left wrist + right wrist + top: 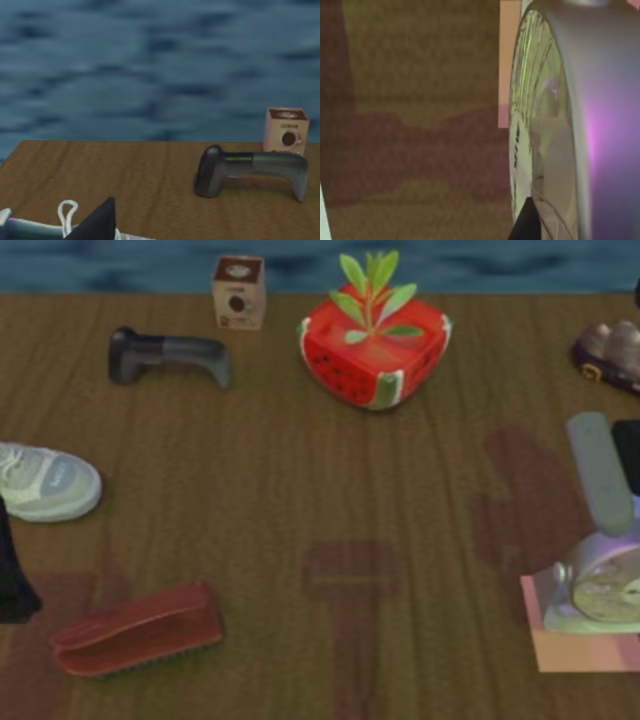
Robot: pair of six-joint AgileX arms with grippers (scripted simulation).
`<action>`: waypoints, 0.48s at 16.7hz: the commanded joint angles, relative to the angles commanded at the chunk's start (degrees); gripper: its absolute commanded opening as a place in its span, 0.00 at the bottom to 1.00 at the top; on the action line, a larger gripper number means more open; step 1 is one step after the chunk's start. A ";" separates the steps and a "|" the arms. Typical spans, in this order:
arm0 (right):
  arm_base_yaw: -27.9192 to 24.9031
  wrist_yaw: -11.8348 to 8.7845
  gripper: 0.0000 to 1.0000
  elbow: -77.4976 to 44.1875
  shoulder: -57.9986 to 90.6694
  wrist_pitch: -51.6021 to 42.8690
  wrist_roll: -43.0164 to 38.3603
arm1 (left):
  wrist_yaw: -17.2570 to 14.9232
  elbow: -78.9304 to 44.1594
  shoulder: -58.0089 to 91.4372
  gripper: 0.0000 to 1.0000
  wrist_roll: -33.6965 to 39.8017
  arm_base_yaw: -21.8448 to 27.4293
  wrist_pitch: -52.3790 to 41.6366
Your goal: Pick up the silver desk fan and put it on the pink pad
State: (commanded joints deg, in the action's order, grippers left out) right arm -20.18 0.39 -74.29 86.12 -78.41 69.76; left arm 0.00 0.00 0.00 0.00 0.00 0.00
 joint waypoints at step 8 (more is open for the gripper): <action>0.53 0.01 0.00 7.01 0.65 7.86 0.26 | 0.00 0.00 0.00 1.00 0.00 0.00 0.00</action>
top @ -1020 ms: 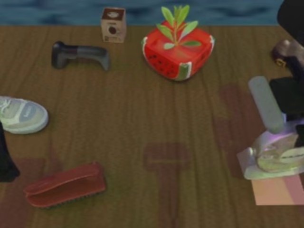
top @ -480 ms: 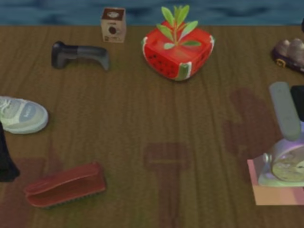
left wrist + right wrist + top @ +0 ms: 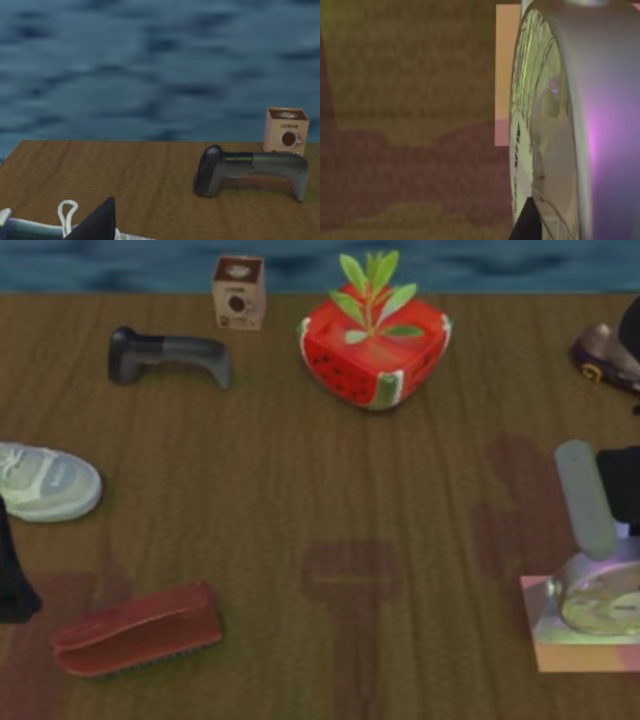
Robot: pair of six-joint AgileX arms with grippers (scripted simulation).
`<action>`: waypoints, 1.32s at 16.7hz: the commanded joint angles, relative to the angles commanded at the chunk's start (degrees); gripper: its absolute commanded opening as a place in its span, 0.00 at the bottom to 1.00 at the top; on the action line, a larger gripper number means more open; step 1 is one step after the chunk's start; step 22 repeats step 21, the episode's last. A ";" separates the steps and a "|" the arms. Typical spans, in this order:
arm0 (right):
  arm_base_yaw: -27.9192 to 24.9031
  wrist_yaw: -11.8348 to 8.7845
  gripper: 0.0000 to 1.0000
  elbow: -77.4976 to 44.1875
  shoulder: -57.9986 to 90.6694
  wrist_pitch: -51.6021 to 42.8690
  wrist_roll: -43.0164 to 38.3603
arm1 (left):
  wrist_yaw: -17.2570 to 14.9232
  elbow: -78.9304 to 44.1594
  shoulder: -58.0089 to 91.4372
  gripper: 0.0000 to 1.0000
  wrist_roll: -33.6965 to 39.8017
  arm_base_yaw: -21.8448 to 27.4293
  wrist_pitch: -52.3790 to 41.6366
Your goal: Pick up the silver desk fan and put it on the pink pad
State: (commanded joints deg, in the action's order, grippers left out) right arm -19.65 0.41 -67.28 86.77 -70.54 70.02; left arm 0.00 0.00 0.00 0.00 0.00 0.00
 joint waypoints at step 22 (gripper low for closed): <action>0.00 0.00 1.00 0.00 0.00 0.00 0.00 | 0.00 0.00 0.00 1.00 0.00 0.00 0.00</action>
